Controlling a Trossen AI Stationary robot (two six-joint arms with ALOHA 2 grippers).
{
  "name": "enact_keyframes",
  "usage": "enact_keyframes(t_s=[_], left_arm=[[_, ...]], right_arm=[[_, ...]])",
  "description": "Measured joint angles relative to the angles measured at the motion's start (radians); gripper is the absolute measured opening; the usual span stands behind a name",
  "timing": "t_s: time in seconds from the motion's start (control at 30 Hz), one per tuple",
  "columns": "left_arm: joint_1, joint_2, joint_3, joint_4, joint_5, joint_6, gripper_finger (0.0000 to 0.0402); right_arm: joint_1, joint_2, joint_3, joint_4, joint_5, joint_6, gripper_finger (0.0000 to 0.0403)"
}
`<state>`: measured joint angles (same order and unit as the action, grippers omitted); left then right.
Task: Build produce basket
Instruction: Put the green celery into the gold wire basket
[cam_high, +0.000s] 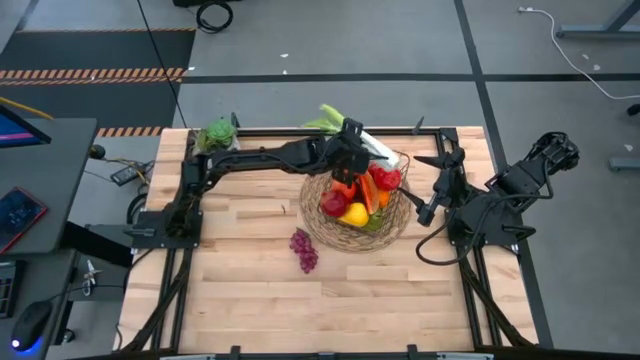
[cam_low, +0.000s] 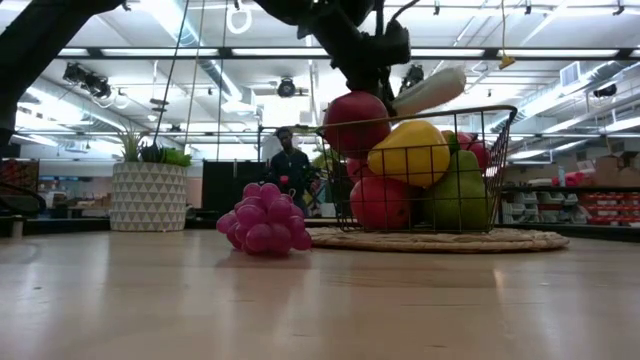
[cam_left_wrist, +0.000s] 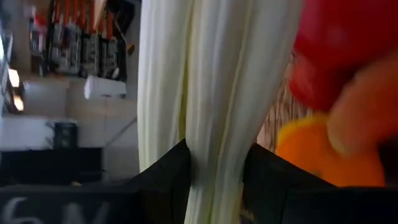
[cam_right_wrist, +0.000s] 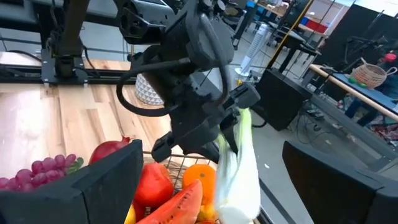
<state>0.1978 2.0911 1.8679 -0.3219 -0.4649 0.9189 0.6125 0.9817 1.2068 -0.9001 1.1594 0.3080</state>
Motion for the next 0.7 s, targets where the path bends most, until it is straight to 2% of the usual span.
enact_keyframes(t_s=[0.17,0.33,0.5,0.7], left_arm=[[-0.035,-0.005,0.000,-0.025,-0.025,0.284,0.0133],[-0.108,-0.004,0.000,-0.062,-0.024,0.504,0.0133],[-0.160,0.002,0.000,-0.076,-0.033,0.610,0.0133],[-0.191,0.005,-0.001,-0.066,-0.136,0.762,0.0133]], right_arm=[[0.000,0.000,0.000,-0.001,-0.003,0.004,0.0389],[0.000,0.000,0.000,-0.001,-0.008,0.014,0.0389],[0.000,0.001,0.000,-0.001,-0.010,0.027,0.0389],[0.000,0.001,0.000,-0.001,-0.038,0.040,0.0389]])
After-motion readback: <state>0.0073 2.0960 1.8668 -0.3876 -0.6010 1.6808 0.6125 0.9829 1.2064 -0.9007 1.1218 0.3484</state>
